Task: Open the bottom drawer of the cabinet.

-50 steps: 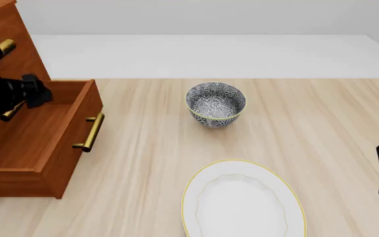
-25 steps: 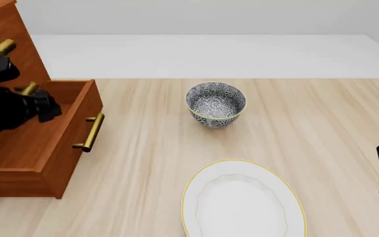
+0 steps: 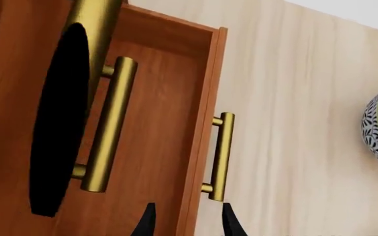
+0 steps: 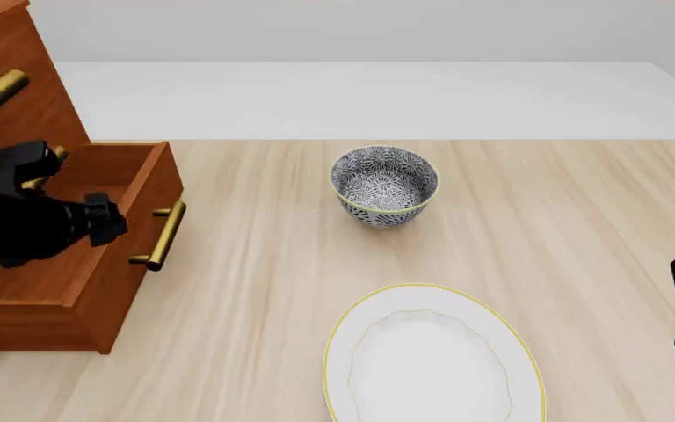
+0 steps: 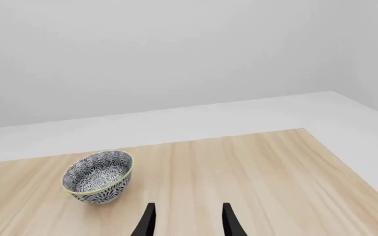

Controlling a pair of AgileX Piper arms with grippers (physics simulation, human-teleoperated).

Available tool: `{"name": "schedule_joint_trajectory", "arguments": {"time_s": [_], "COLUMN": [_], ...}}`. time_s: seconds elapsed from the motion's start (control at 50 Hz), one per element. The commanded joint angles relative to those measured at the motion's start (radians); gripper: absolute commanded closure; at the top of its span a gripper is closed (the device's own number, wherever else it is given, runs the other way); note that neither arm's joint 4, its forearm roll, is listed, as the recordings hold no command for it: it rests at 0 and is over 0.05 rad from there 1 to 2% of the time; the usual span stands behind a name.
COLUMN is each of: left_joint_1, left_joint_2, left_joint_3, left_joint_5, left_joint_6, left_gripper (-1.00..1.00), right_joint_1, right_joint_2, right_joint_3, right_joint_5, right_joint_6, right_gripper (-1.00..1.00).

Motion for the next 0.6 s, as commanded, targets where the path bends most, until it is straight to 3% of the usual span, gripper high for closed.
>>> {"name": "schedule_joint_trajectory", "arguments": {"time_s": [0.02, 0.6], "left_joint_1": [-0.013, -0.036], "left_joint_2": [0.025, 0.085], "left_joint_3": [0.041, 0.093], "left_joint_5": [-0.045, -0.121], "left_joint_6": [-0.018, -0.044], "left_gripper": [-1.00, -1.00], "right_joint_1": [-0.001, -0.003], "right_joint_2": [0.000, 0.000], "right_joint_3": [0.005, 0.001], "right_joint_5": [-0.005, -0.001], "right_joint_6": [0.000, 0.002], "right_gripper": [-1.00, -1.00]}}
